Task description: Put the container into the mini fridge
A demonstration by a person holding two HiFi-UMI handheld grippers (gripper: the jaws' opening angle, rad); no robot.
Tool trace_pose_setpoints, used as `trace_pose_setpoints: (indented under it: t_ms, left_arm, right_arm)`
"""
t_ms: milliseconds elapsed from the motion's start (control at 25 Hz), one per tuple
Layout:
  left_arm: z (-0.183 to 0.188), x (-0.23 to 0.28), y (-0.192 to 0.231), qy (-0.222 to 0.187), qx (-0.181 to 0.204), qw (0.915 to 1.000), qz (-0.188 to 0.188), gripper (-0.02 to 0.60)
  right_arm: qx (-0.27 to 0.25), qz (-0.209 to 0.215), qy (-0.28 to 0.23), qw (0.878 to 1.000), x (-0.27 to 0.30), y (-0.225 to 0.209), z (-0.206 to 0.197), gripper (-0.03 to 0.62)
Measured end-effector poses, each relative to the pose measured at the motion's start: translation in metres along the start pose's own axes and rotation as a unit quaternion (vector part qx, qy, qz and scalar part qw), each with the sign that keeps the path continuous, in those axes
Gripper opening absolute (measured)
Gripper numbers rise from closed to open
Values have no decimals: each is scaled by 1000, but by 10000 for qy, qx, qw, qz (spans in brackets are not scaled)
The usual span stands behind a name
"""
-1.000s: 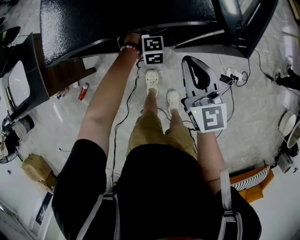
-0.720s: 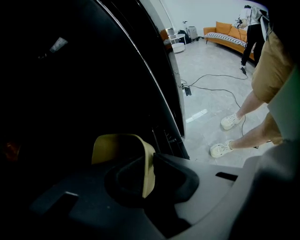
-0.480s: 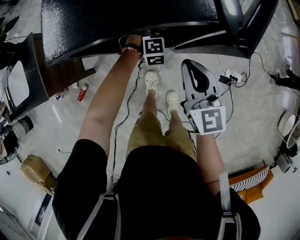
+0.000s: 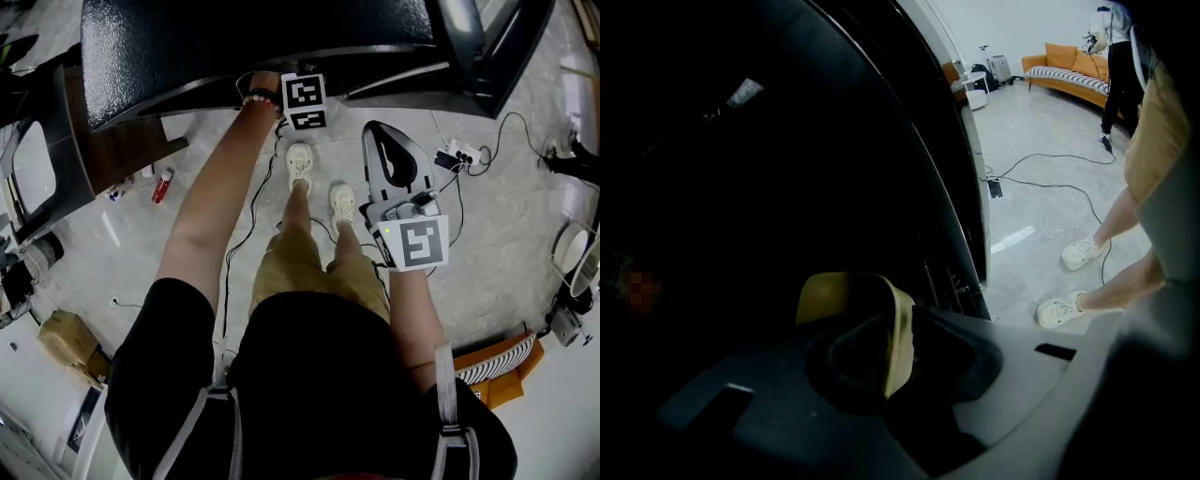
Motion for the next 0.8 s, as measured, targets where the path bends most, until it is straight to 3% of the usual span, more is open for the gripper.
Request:
trace_pose_setpoints:
  t_ms: [440, 800]
  left_arm:
    - [5, -13, 2, -2, -135, 9999, 25, 91]
    - [22, -71, 3, -31, -351, 9992, 171, 91]
  right_arm:
    - [-89, -10, -111, 9999, -12, -3, 13, 37]
    - [-322, 17, -286, 9991, -44, -4, 51, 37]
Point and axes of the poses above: the fingertips, and each gripper's own axes: x forward along the fingers, y to its left, z out of its top, the point moved 4 cm from there along -x, backward along the fingers, and after that the axes turned 10 degrees about -x, right-handed, at the moved point
